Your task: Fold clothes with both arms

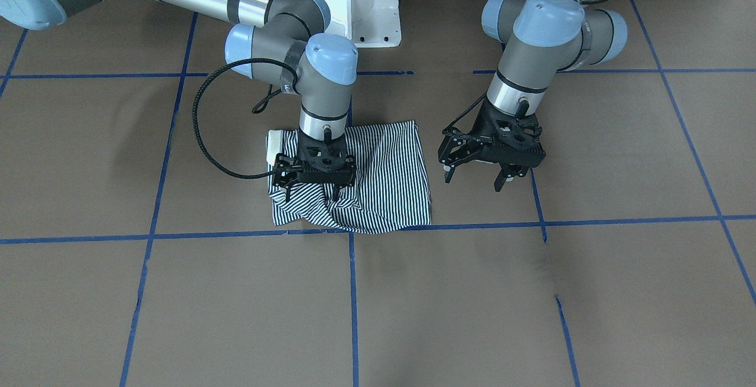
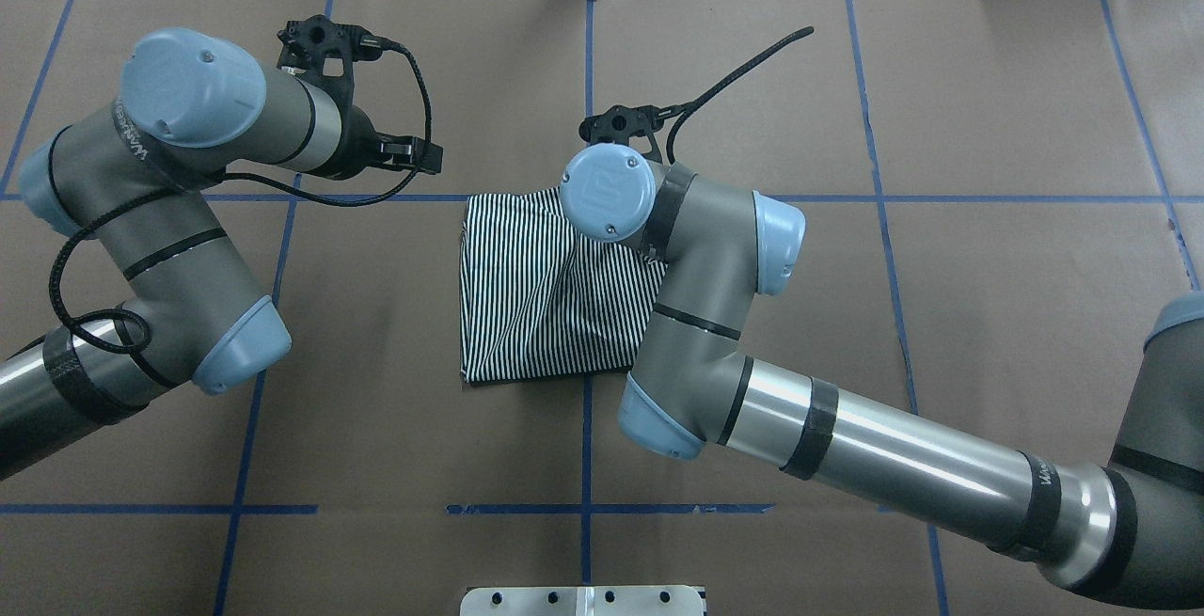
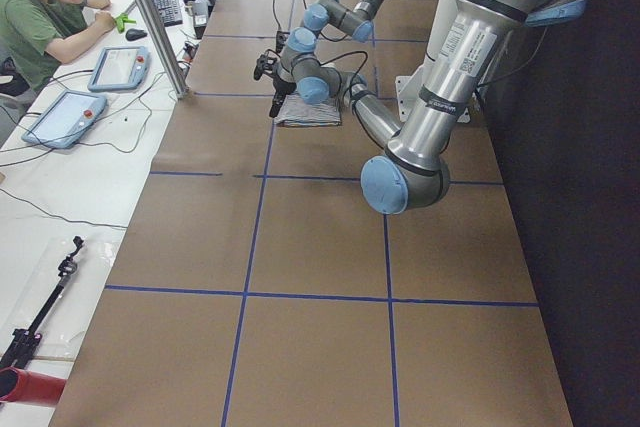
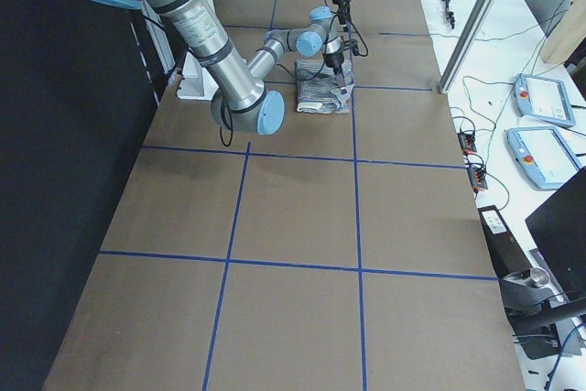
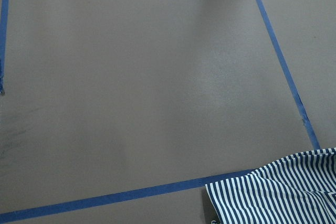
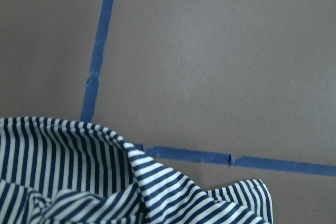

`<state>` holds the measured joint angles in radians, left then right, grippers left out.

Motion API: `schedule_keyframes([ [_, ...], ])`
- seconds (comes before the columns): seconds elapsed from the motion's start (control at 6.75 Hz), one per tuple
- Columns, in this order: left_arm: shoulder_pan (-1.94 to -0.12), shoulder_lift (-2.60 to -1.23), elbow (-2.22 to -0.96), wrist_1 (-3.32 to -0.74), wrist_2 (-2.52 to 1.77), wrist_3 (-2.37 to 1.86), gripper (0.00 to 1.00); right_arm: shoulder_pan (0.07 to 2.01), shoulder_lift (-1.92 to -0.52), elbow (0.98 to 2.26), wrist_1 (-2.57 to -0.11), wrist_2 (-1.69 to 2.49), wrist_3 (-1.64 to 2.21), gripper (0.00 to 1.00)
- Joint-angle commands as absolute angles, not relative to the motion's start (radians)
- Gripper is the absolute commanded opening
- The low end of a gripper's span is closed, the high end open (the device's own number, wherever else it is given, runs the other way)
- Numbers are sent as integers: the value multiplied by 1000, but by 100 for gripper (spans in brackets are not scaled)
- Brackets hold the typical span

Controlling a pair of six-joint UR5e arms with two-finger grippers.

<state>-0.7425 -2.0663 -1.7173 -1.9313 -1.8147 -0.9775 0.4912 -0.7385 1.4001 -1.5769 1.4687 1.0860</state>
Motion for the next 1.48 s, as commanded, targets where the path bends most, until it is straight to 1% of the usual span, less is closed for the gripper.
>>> schedule_keyframes([
  [0.0, -741, -2066, -1723, -1931, -1815, -1006, 100, 469, -744, 1408, -1585, 1454, 1078, 75],
  [0.15, -739, -2068, -1724, -1931, -1815, -1014, 100, 469, -741, 1413, -1618, 1457, 1066, 61],
  [0.3, -739, -2066, -1724, -1931, -1815, -1014, 100, 469, -749, 1414, -1621, 1454, 1036, 51],
  [0.44, -739, -2068, -1724, -1931, -1815, -1014, 100, 469, -749, 1414, -1621, 1454, 1031, 33],
  [0.59, -739, -2068, -1724, -1931, -1815, -1014, 100, 469, -749, 1416, -1621, 1453, 1031, 11],
  [0.74, -739, -2068, -1724, -1931, -1815, -1014, 100, 469, -749, 1414, -1621, 1448, 1031, 0],
  [1.04, -739, -2068, -1724, -1931, -1815, -1014, 100, 472, -747, 1407, -1618, 1410, 1023, 0],
  [1.33, -738, -2066, -1724, -1931, -1815, -1014, 100, 526, -747, 1396, -1611, 1397, 962, 0],
])
